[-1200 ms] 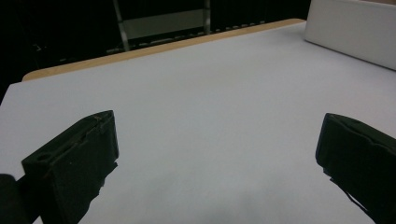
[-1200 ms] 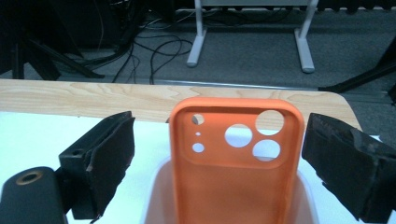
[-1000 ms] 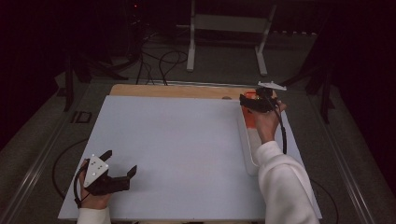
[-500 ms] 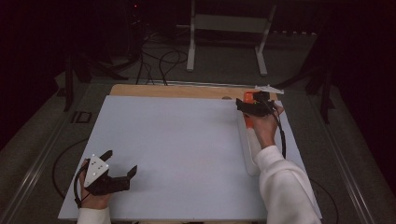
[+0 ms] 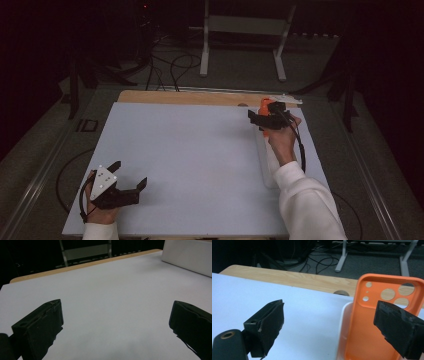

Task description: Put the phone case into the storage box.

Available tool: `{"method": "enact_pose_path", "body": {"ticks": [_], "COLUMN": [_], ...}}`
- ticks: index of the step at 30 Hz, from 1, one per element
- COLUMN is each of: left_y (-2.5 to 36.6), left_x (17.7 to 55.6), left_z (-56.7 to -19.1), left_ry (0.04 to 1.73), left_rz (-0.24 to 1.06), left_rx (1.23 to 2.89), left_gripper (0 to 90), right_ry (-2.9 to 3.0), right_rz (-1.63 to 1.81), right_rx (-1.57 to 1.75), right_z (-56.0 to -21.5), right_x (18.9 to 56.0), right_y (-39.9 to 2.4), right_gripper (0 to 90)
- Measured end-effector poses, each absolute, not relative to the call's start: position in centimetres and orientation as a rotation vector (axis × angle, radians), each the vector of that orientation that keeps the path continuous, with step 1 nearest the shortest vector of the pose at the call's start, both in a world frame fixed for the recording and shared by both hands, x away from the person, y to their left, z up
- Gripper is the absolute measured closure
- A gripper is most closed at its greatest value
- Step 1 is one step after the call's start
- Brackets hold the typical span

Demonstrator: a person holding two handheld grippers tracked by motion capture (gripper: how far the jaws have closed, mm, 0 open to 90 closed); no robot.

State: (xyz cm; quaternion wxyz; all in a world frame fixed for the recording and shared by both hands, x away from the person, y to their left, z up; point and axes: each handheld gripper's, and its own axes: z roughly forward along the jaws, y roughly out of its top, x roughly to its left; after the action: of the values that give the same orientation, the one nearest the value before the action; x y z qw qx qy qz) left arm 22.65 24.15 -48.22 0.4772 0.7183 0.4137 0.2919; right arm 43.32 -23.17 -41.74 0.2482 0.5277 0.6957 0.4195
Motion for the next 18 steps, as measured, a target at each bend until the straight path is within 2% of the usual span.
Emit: {"method": "enact_pose_path", "body": {"ticks": [18], "left_y": [24.1], "left_x": [22.8], "left_z": [-48.3], "left_ry": [1.025], "left_rz": [0.692], "left_rx": [1.774], "left_gripper": [0.1], "right_ry": [1.982], "right_rz": [1.244], "right_rx": [1.351], "right_z": [-41.4], "right_x": [39.7], "right_y": [-21.8], "right_gripper": [9.5]}}
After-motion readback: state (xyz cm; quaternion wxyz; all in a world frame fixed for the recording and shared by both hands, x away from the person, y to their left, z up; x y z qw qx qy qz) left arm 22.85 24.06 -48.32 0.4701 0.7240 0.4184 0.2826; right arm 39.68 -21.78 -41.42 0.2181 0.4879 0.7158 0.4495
